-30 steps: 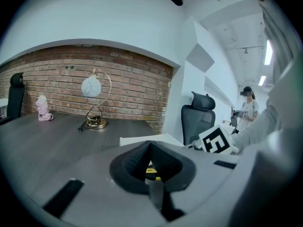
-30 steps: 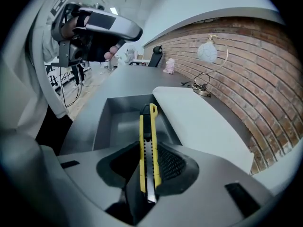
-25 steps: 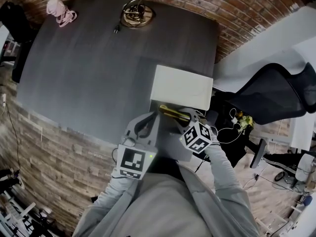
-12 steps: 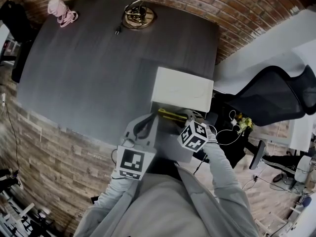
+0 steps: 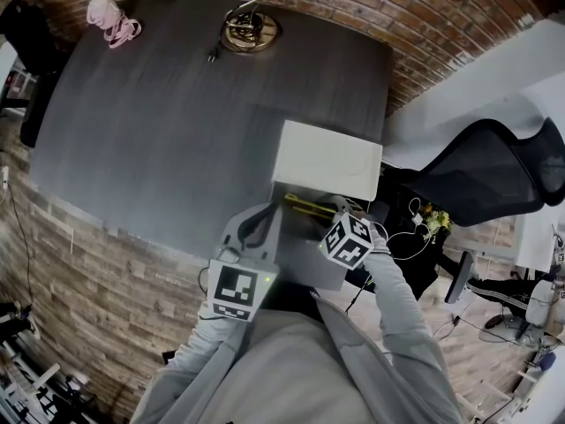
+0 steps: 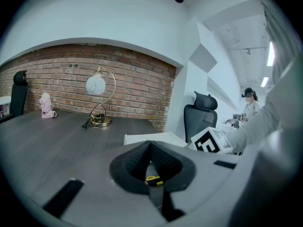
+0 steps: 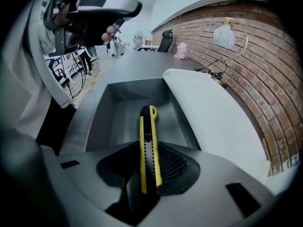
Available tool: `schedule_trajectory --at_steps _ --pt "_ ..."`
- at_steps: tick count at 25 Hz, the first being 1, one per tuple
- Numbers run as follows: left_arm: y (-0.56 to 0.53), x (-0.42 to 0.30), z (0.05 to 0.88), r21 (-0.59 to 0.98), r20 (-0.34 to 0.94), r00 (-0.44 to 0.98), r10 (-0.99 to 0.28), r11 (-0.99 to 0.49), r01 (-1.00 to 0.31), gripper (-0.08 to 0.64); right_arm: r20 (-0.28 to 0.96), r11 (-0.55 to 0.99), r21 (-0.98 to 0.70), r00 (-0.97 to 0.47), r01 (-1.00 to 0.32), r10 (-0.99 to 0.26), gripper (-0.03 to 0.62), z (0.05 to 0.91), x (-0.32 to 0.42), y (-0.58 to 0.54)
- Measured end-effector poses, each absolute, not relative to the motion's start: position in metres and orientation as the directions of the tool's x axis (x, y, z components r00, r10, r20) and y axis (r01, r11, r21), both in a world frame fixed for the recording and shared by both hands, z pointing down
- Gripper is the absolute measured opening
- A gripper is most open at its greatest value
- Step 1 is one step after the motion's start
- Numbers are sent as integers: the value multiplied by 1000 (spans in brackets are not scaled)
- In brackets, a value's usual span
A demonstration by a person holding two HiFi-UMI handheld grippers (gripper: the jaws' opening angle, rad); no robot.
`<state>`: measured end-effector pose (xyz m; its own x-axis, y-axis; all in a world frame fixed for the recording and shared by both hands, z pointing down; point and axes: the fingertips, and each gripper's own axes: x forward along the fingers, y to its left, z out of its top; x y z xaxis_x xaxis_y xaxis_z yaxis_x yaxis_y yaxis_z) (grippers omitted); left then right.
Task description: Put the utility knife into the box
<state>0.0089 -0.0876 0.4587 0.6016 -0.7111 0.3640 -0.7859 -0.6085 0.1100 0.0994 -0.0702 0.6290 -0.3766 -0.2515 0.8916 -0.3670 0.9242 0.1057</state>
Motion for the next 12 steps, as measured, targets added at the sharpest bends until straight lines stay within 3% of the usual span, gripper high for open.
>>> schedule_trajectory --at_steps 12 --pt "-89 5 453 110 352 603 -716 -608 -786 19 882 911 74 -400 -405 -250 130 620 100 -71"
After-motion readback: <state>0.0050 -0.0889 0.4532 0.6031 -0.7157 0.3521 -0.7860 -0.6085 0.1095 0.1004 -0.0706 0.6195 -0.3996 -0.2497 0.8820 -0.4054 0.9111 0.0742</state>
